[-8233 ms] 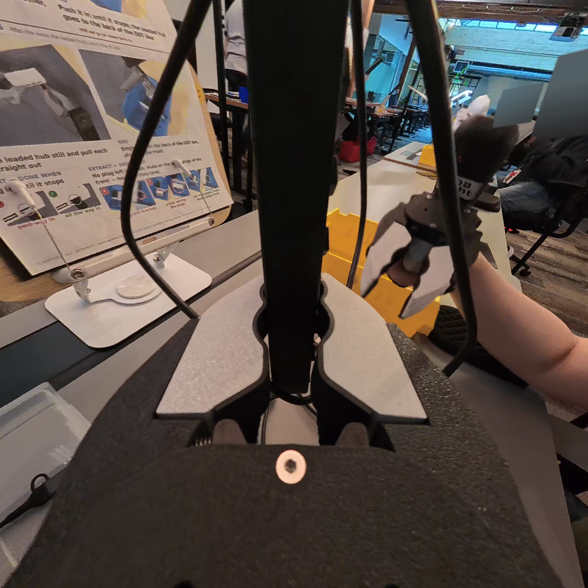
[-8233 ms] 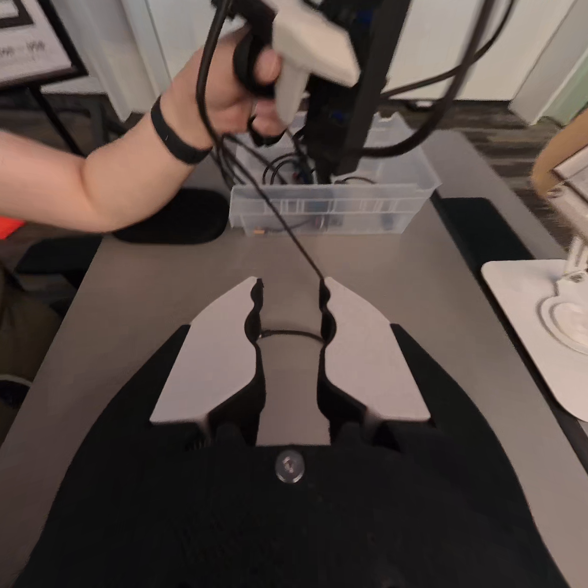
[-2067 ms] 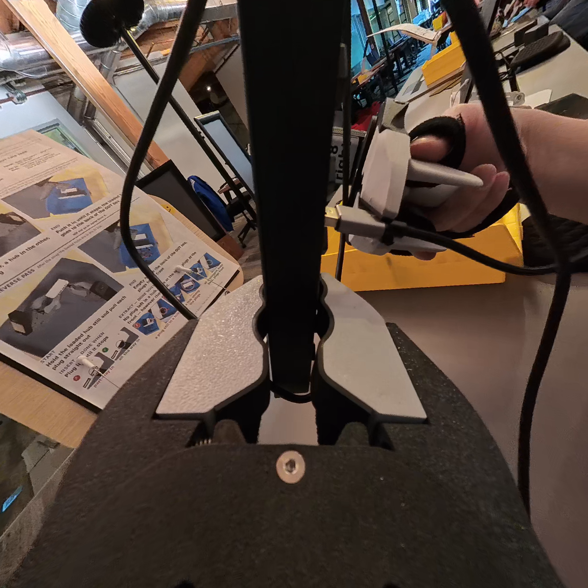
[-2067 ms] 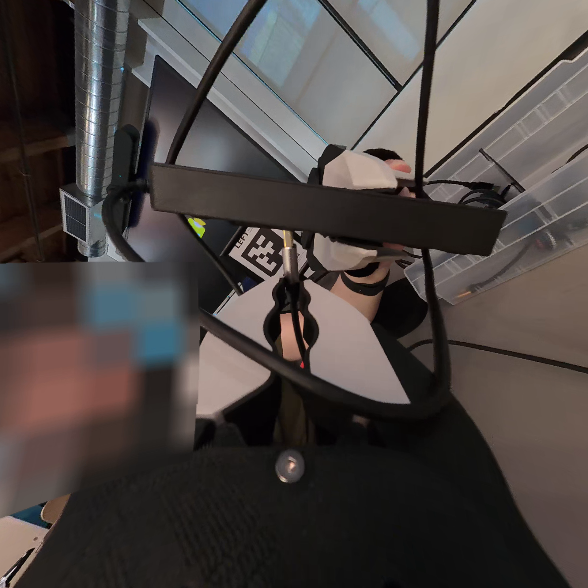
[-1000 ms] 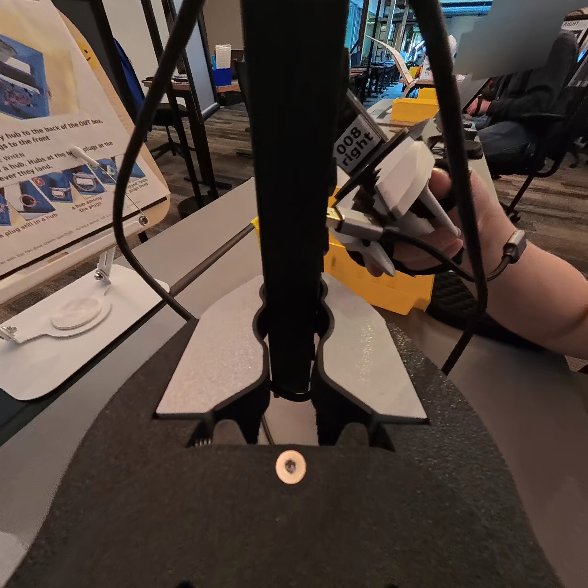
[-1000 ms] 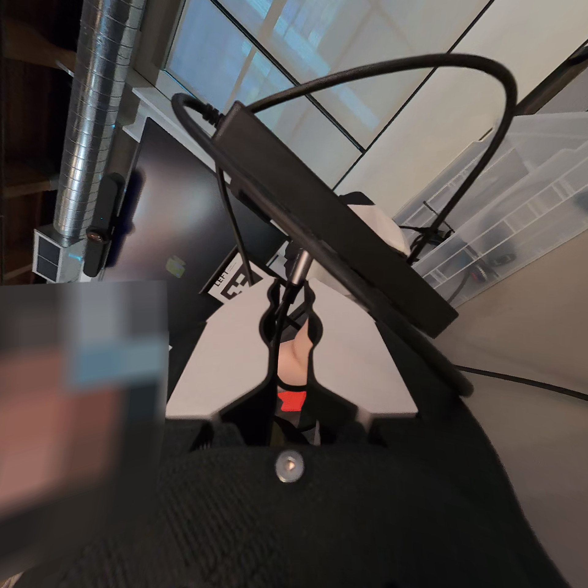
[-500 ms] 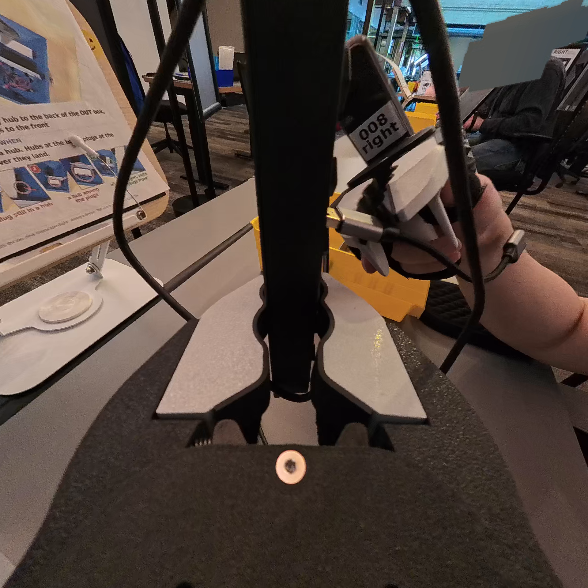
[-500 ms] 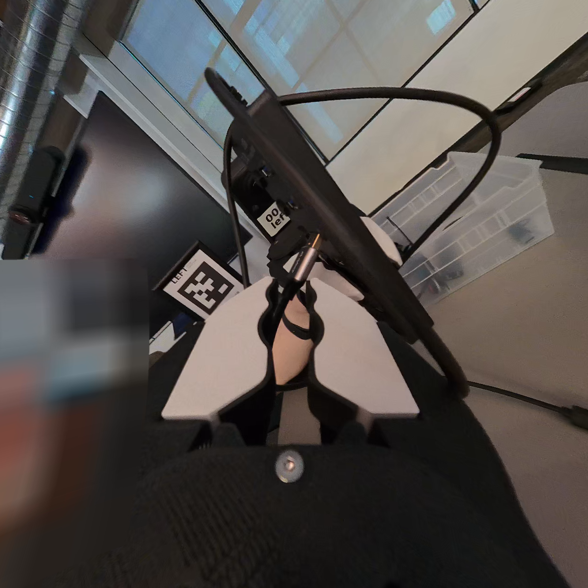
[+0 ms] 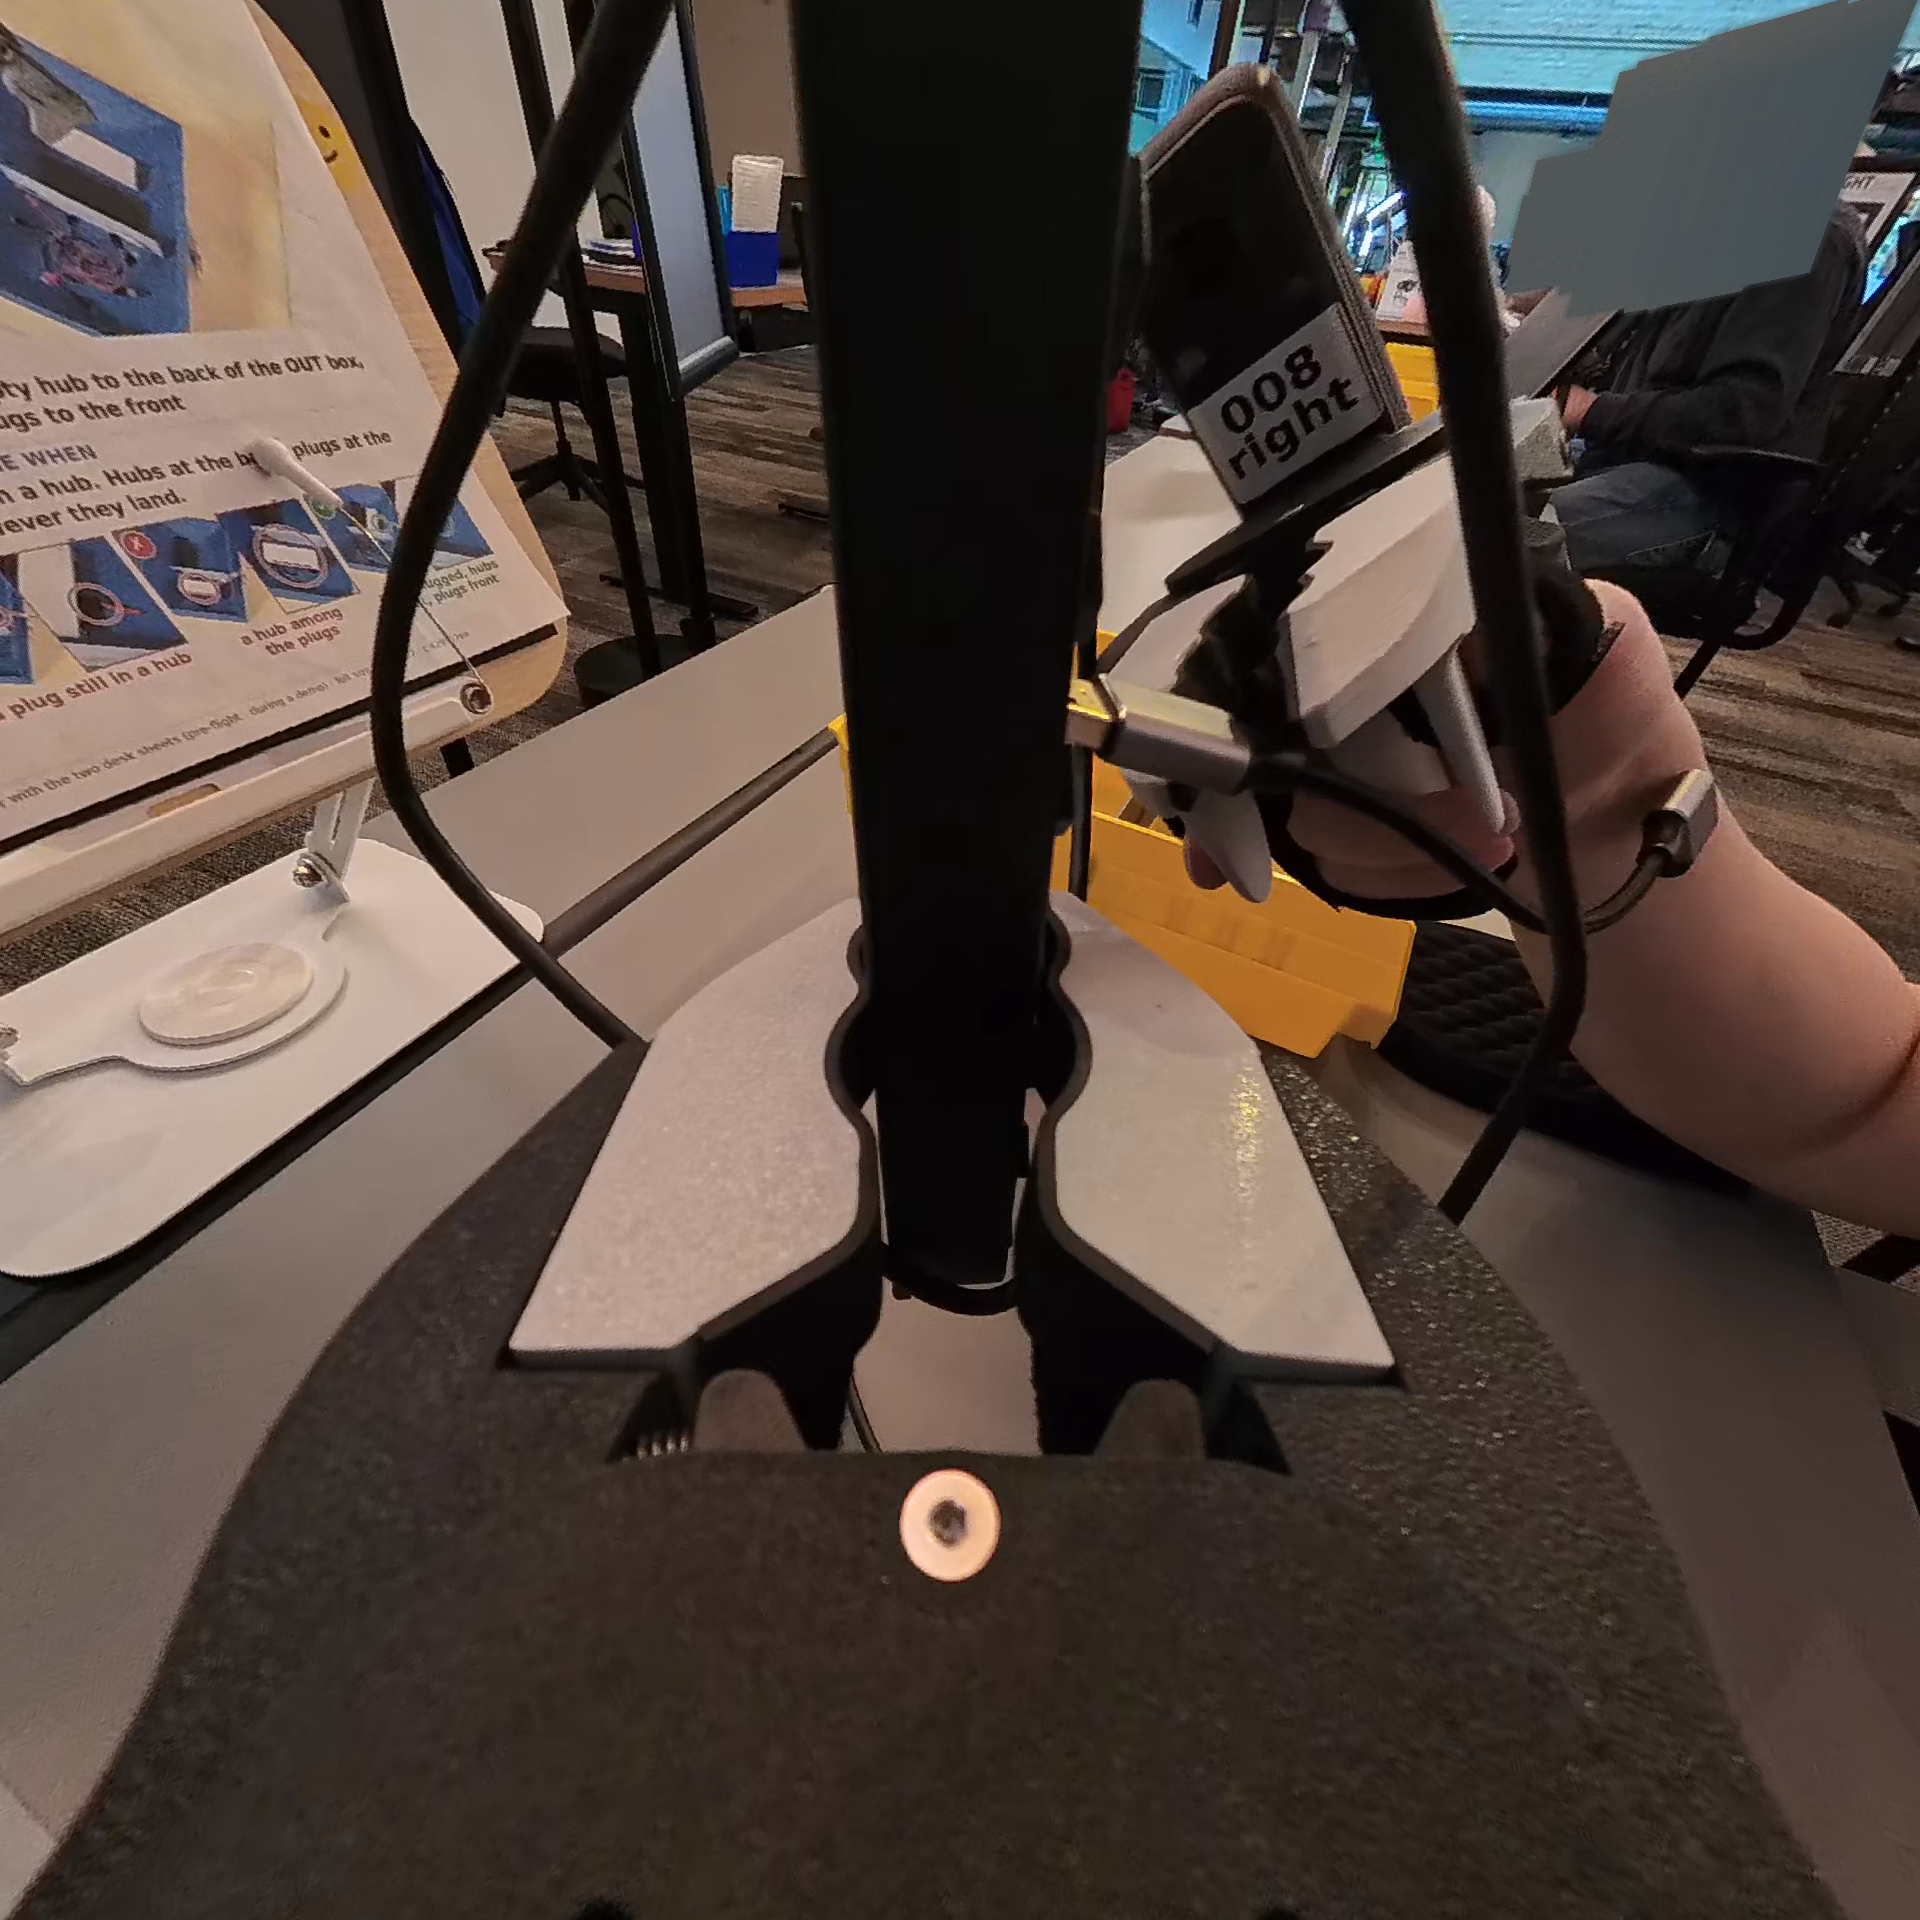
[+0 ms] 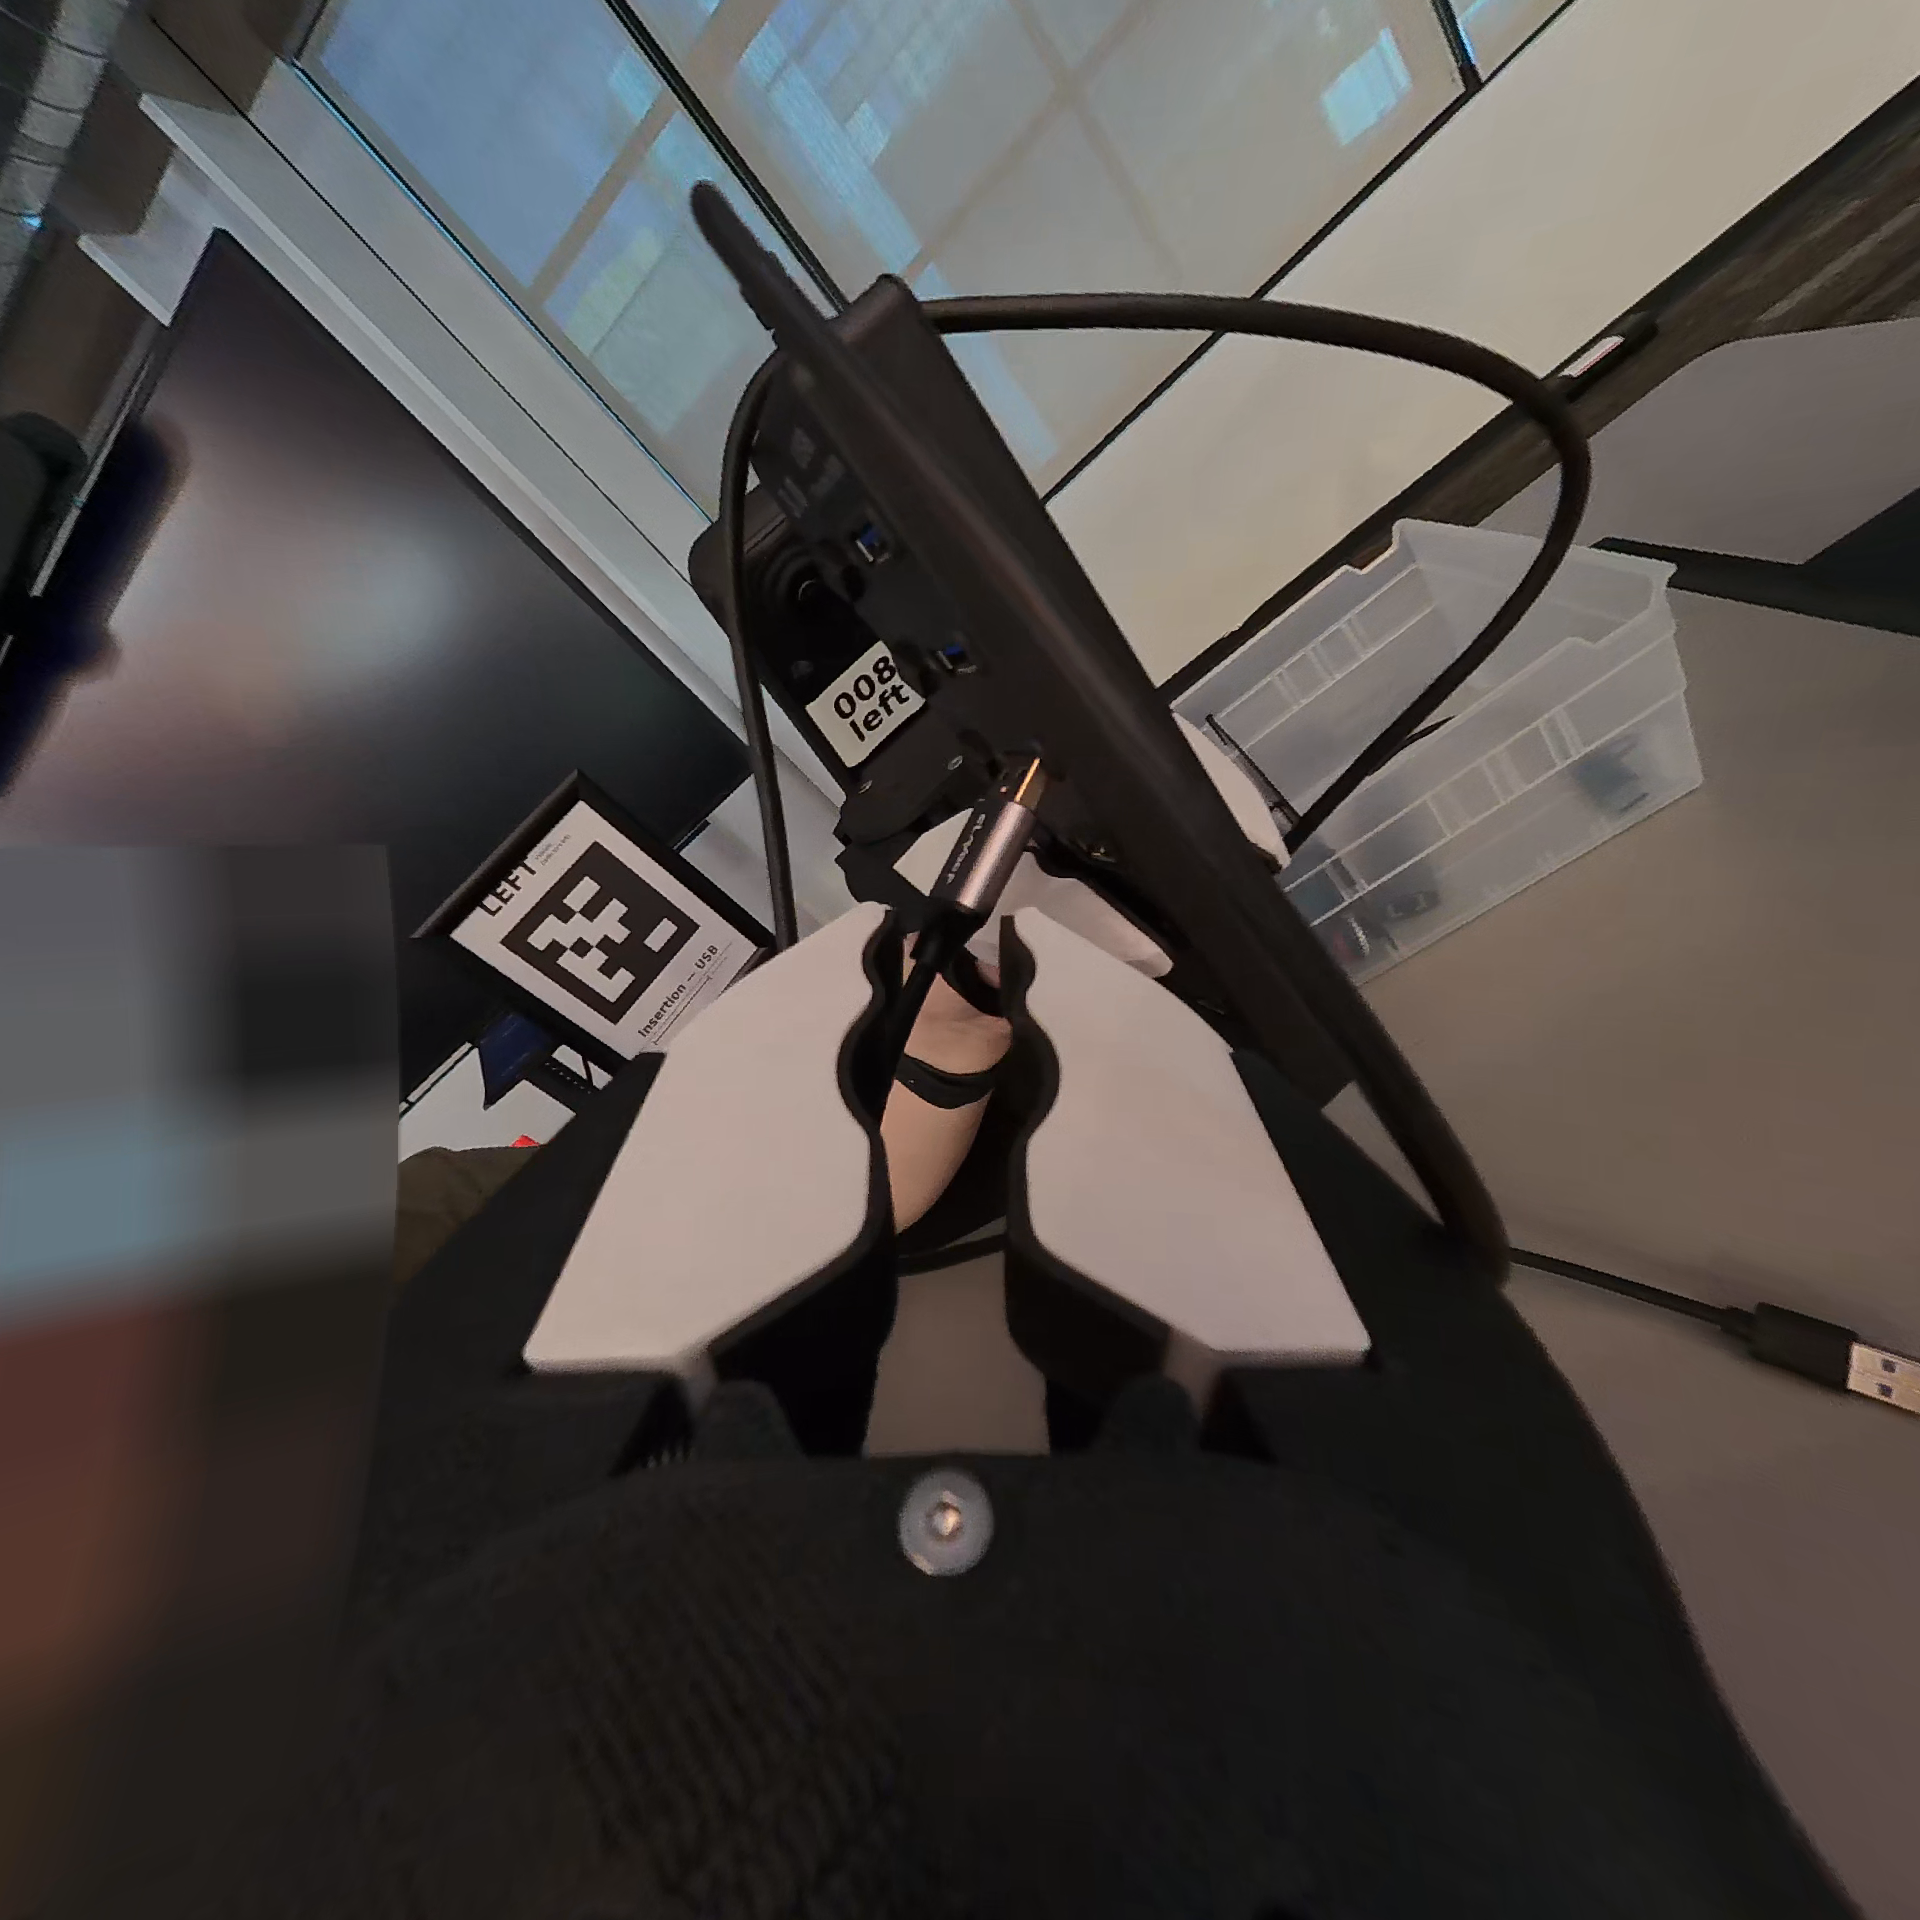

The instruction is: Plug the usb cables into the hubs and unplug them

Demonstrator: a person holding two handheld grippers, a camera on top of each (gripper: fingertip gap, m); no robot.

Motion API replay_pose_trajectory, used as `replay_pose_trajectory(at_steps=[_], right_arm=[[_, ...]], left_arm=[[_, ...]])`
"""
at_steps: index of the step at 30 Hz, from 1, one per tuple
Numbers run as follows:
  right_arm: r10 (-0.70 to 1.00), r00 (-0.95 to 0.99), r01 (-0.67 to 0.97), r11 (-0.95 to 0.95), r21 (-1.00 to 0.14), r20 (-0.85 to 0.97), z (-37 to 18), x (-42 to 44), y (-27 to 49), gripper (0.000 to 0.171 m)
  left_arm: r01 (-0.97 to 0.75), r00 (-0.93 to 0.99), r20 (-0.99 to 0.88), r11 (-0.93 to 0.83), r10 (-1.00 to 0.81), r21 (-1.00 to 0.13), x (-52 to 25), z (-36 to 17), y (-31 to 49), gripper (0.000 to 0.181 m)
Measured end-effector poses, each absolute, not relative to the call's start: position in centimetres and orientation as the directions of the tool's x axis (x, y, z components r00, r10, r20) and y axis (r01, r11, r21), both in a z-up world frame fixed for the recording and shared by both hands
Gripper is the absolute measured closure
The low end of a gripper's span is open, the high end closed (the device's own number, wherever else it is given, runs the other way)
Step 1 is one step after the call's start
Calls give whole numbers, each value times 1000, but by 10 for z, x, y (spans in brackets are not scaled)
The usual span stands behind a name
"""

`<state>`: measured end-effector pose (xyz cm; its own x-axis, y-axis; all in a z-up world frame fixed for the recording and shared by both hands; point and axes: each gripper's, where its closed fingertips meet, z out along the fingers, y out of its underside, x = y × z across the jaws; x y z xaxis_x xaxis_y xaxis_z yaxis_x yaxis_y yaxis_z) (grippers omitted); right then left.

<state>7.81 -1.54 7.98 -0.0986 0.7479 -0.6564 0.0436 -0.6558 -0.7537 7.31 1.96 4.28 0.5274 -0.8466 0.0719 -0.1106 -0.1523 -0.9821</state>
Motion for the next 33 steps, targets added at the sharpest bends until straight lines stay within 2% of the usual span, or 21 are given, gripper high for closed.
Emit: replay_pose_trajectory(at_steps=[17, 20, 28, 33], right_arm=[[799, -91, 14, -596, -803, -595, 88, 82, -16, 152], [844, -90, -45, -533, -845, -528, 98, 84, -15, 152], [933, -19, -72, -359, -930, -359, 106, 88, -16, 152], [986, 106, -133, -115, -984, -129, 116, 98, -8, 154]], left_arm=[[-96, 526, 82, -155, -846, -983, 72, 45, 19, 155], [-87, 521, 84, -150, -849, -985, 71, 48, 18, 155], [-77, 517, 89, -150, -851, -986, 70, 50, 18, 156], [-57, 515, 99, -149, -851, -987, 64, 57, 16, 156]])
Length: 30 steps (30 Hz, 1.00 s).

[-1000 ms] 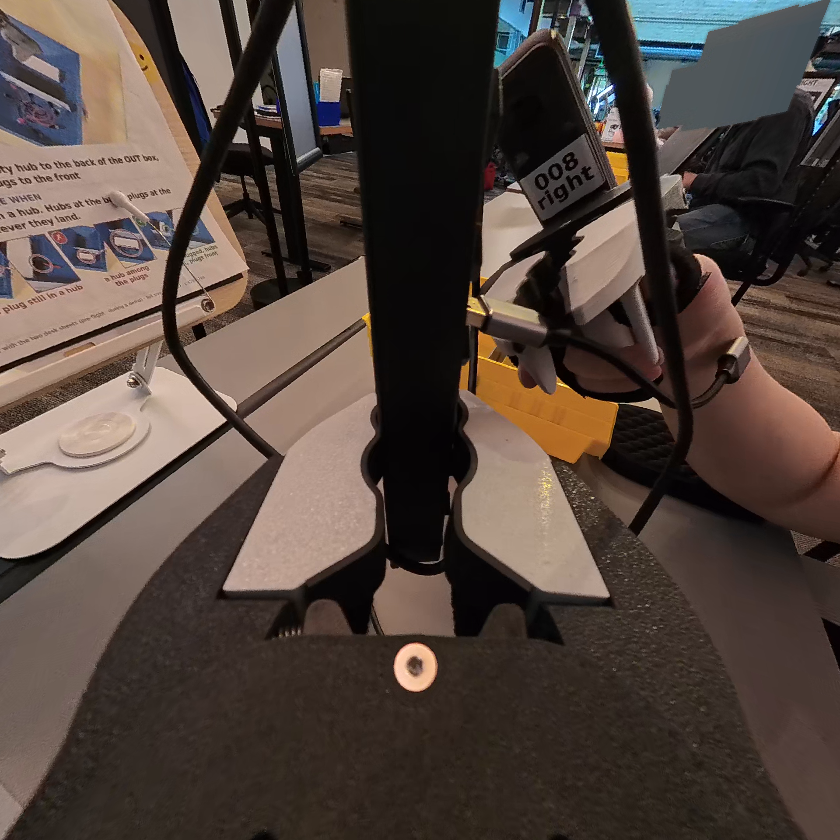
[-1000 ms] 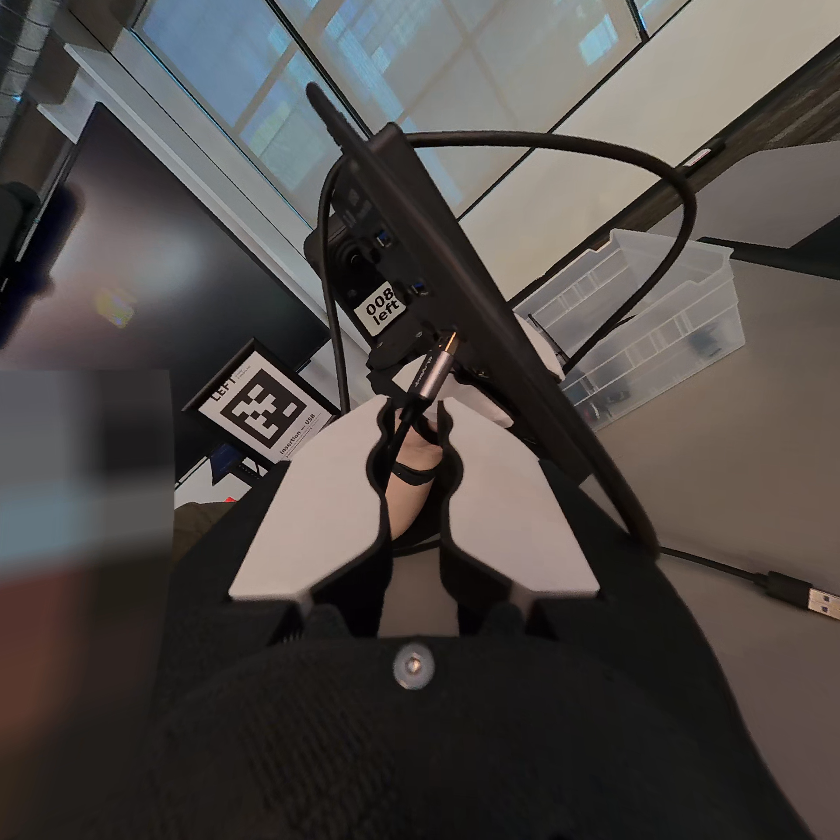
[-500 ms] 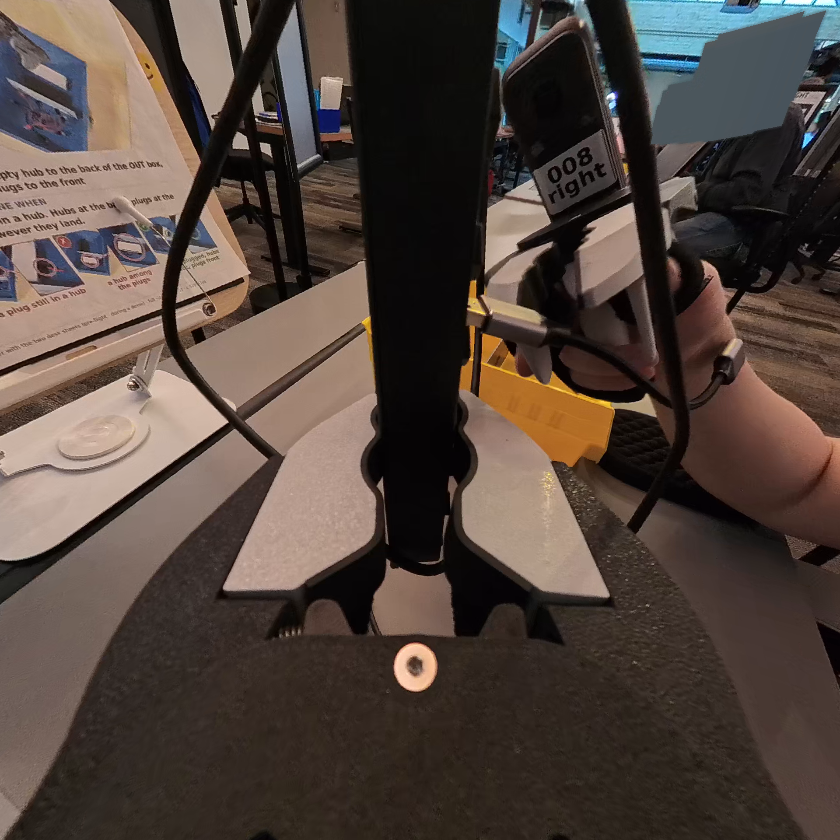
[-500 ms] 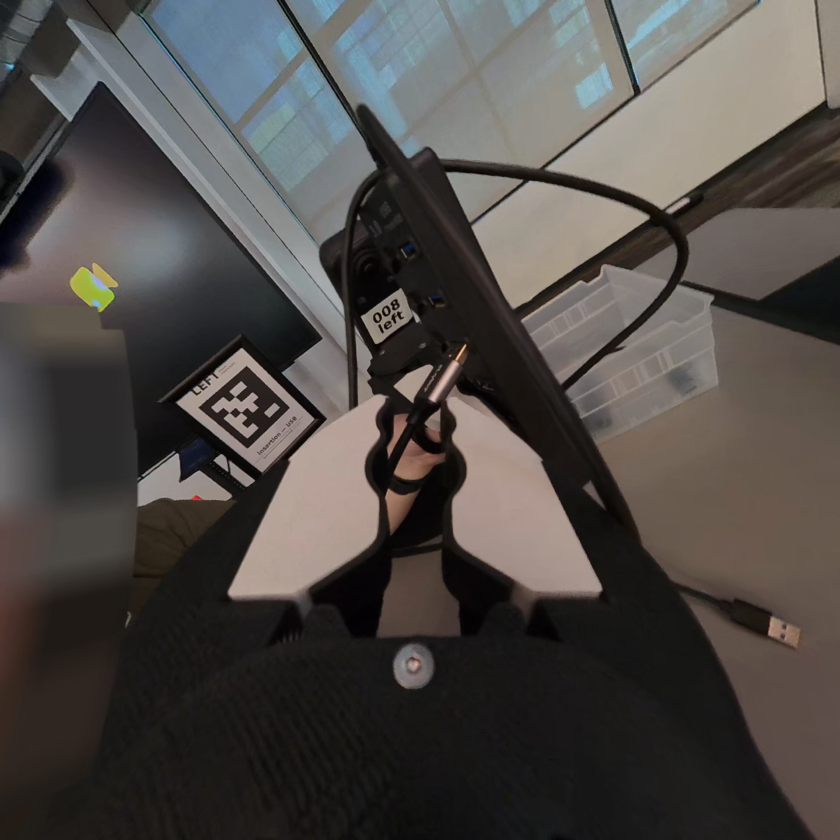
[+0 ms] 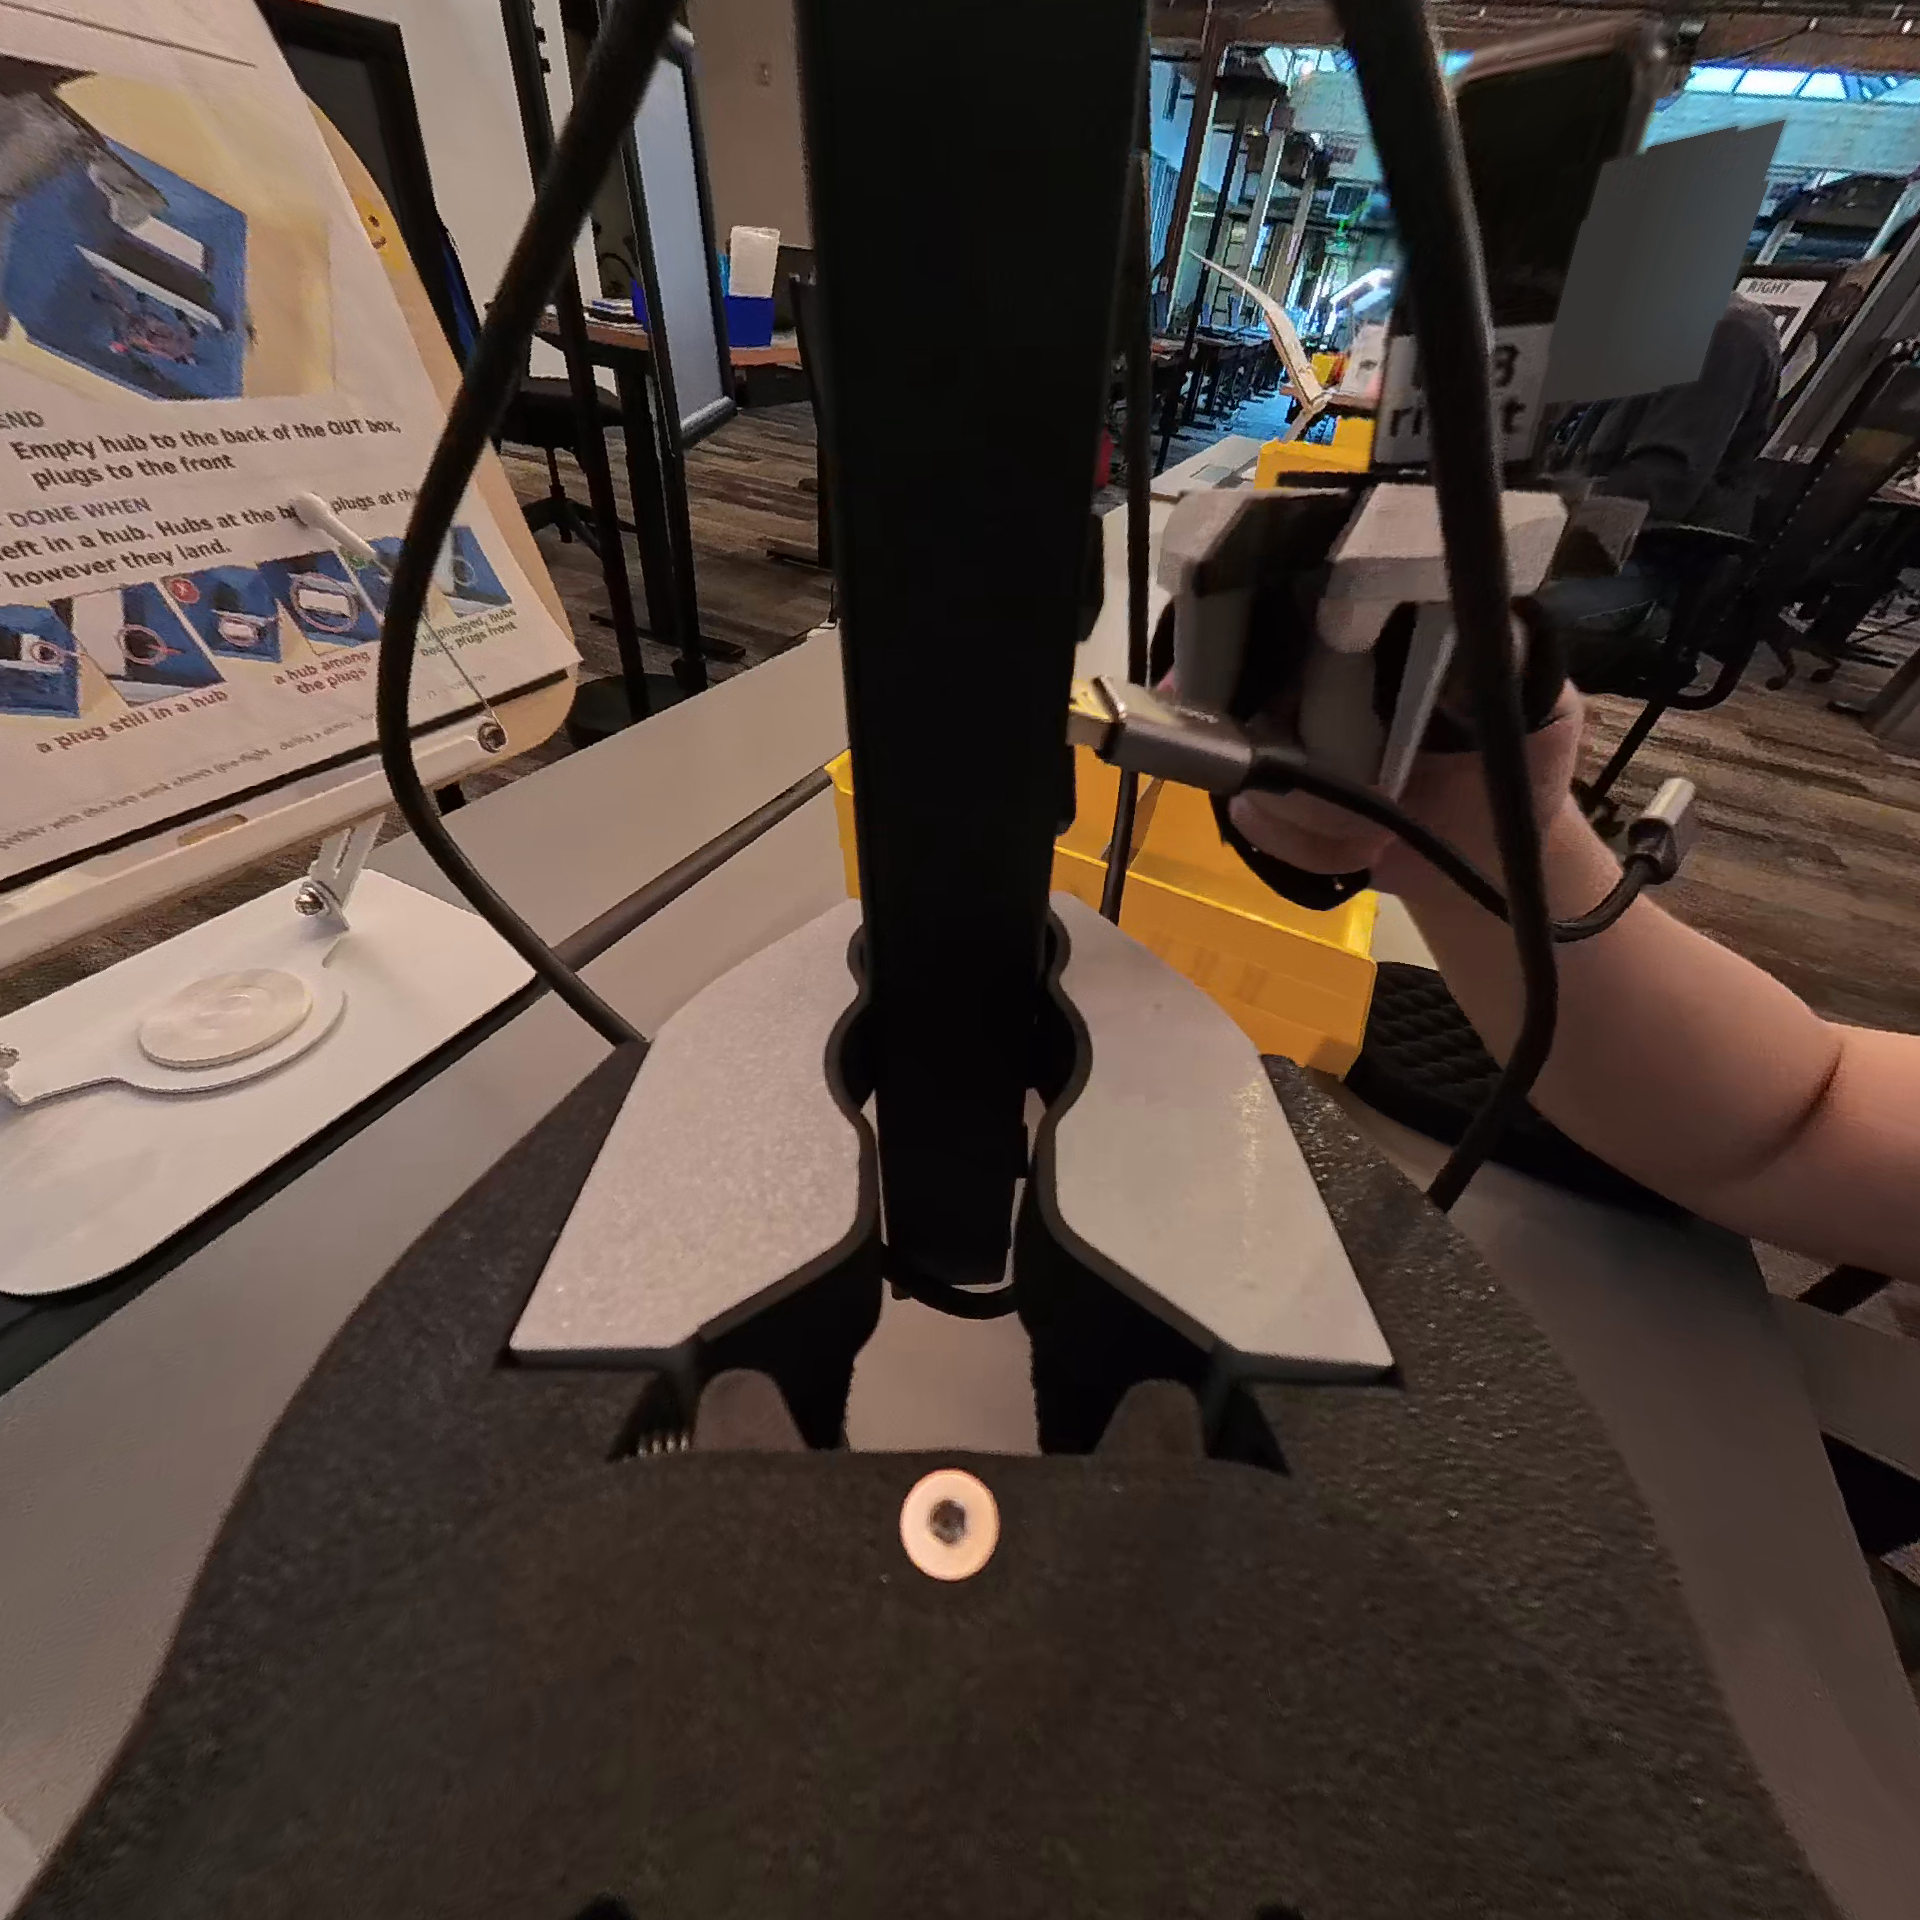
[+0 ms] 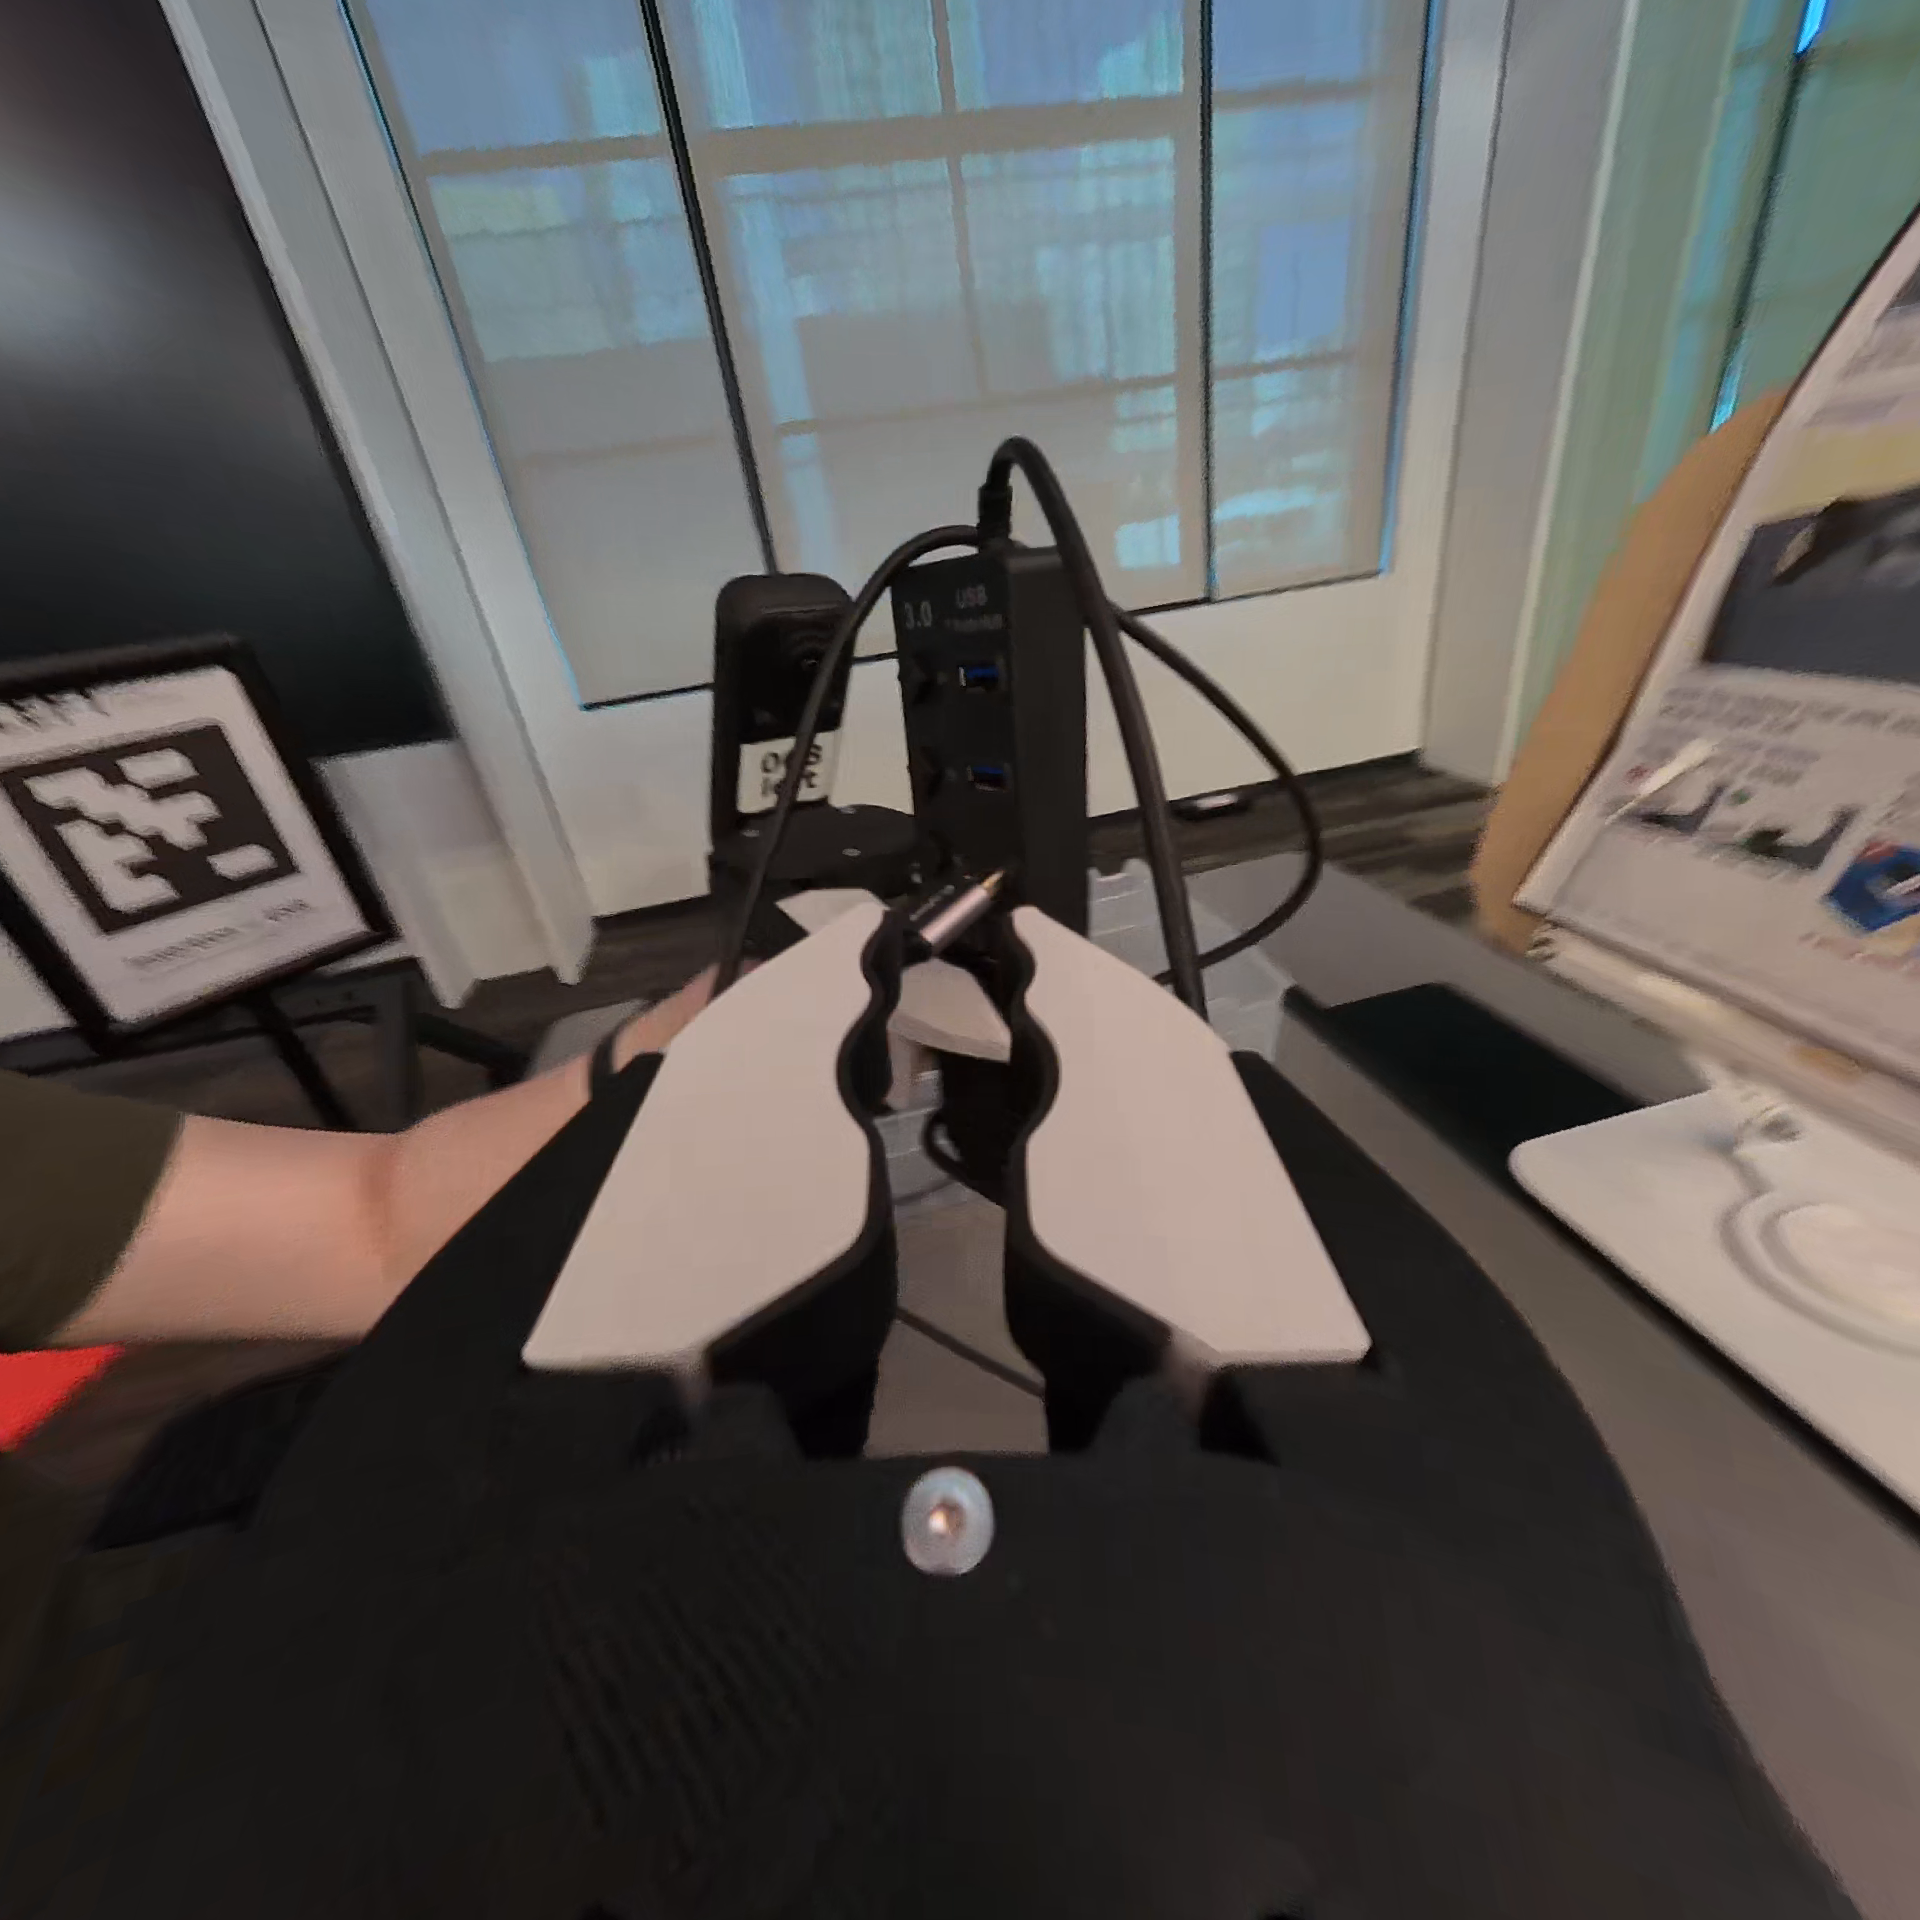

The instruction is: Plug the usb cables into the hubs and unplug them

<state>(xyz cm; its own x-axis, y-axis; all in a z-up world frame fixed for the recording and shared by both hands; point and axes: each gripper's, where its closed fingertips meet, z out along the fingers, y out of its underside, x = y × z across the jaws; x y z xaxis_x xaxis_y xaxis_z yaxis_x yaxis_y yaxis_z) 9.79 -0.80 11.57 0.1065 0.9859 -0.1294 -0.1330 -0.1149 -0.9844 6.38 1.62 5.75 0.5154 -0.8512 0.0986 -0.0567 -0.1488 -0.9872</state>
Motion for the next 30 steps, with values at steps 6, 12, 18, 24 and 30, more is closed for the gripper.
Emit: replay_pose_trajectory(at_steps=[6, 12, 18, 24, 30], right_arm=[[962, 240, -139, 168, -976, 131, 116, 109, -1, 155], [881, 307, -146, 419, -896, 361, 119, 105, -18, 155], [869, 320, -118, 431, -895, 376, 110, 94, -19, 149], [845, 353, -107, 464, -880, 403, 101, 88, -16, 148], [867, 379, -181, 414, -892, 325, 98, 78, -18, 136]], left_arm=[[-20, 513, 117, -148, -851, -989, 57, 68, 13, 155], [20, 530, 158, -174, -833, -985, 53, 74, 14, 155], [54, 524, 183, -182, -832, -982, 55, 77, 13, 155], [97, 521, 222, -200, -824, -975, 55, 81, 13, 155], [98, 543, 233, -215, -807, -972, 60, 76, 14, 155]])
